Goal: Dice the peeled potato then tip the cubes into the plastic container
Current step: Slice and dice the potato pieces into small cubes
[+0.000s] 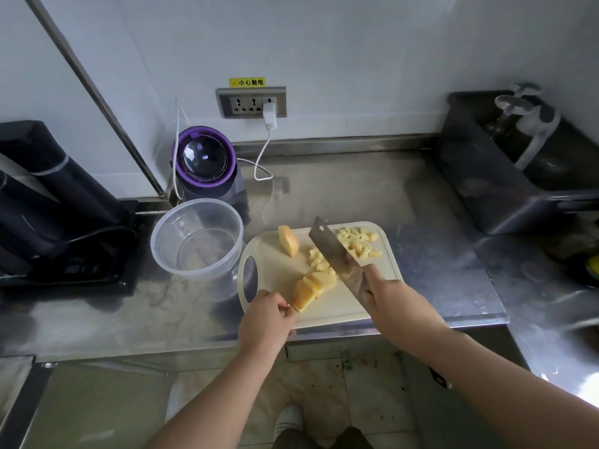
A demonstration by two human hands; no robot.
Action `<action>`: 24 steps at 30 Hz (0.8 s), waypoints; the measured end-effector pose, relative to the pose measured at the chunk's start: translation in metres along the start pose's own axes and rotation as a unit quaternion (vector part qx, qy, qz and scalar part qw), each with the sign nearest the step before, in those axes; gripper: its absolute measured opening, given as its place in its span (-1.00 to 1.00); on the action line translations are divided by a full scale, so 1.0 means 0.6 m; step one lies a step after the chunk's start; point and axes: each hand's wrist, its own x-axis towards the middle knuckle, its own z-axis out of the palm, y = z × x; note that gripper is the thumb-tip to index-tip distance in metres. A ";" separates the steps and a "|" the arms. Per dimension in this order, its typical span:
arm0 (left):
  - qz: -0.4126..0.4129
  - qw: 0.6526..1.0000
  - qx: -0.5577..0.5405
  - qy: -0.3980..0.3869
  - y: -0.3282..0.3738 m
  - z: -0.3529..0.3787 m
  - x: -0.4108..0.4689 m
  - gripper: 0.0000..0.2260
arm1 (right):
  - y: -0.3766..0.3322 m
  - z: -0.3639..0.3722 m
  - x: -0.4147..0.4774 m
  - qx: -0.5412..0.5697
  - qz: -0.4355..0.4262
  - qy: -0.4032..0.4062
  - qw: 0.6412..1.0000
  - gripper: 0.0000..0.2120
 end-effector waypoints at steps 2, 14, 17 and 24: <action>-0.004 1.000 -0.006 -0.005 0.000 -0.013 -0.002 -0.92 | 0.015 -0.003 -0.003 0.026 0.017 0.014 0.999 -0.71; 0.048 0.988 -0.100 -0.104 0.179 0.094 0.023 -0.88 | 0.116 0.017 -0.059 0.066 0.141 0.015 0.988 -0.84; 0.037 0.993 -0.070 -0.088 0.201 0.126 0.043 -0.88 | 0.127 0.031 -0.071 0.023 0.145 -0.001 0.989 -0.83; 0.061 0.996 0.014 -0.057 0.194 0.145 0.050 -0.89 | 0.133 0.052 -0.085 -0.009 0.124 -0.029 0.992 -0.70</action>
